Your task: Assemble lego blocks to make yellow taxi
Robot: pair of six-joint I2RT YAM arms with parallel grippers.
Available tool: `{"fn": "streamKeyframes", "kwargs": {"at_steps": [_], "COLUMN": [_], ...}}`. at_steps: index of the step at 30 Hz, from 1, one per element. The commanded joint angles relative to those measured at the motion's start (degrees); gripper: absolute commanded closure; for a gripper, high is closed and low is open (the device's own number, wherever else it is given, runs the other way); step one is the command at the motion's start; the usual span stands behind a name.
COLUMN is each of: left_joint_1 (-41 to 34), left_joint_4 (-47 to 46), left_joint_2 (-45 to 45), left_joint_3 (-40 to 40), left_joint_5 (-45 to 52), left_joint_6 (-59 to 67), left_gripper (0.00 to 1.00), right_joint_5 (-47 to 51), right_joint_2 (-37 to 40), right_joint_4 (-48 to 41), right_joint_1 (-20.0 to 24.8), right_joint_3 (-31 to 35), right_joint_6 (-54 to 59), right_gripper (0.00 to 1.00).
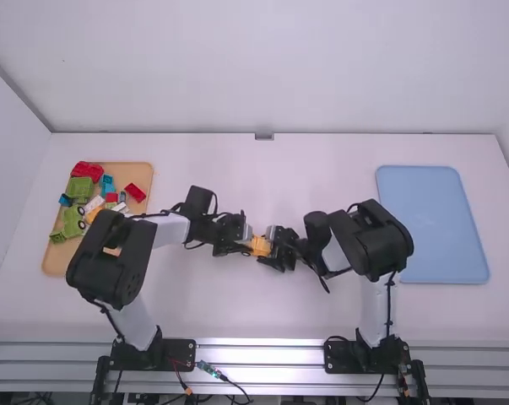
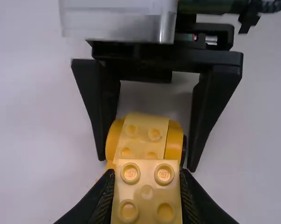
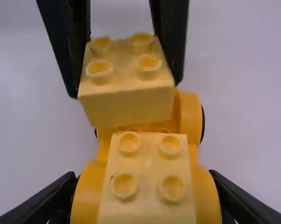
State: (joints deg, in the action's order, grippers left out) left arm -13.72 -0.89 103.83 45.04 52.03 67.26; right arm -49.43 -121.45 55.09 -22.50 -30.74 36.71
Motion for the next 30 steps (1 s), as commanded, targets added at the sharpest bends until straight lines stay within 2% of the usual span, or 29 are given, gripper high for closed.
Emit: {"fn": "streamKeyframes", "kwargs": {"at_steps": [1, 13, 16, 23, 25, 30], "left_joint_1": [-0.04, 0.22, 0.22, 0.2, 0.2, 0.22], "left_joint_4": [-0.28, -0.21, -0.35, -0.96, -1.81, -2.16], "left_joint_2": [0.74, 0.74, 0.74, 1.11, 1.11, 1.11], "left_joint_3": [0.44, 0.44, 0.44, 0.44, 0.44, 0.42], "left_joint_5": [0.9, 0.48, 0.46, 1.49, 1.51, 0.94], "left_joint_6": [-0.85, 0.04, 0.02, 0.07, 0.74, 0.66], "left_gripper": [0.98, 0.98, 0.98, 0.98, 0.98, 0.98], "right_joint_5": [-0.7, -0.7, -1.38, -3.23, -5.64, -6.19], "right_joint_2": [-0.64, -0.64, -0.64, -0.64, -0.64, -0.64], "right_joint_4": [-0.61, 9.91, 9.97, 1.23, -3.51, -8.65], "right_joint_1": [0.04, 0.04, 0.07, 0.07, 0.07, 0.11], "right_joint_3": [-0.59, 5.09, 5.22, 0.59, -1.62, -4.2], "right_joint_6": [1.4, 5.23, 6.06, 5.64, 8.57, 10.28], "right_gripper": [0.3, 0.58, 0.59, 0.59, 0.6, 0.62]}}
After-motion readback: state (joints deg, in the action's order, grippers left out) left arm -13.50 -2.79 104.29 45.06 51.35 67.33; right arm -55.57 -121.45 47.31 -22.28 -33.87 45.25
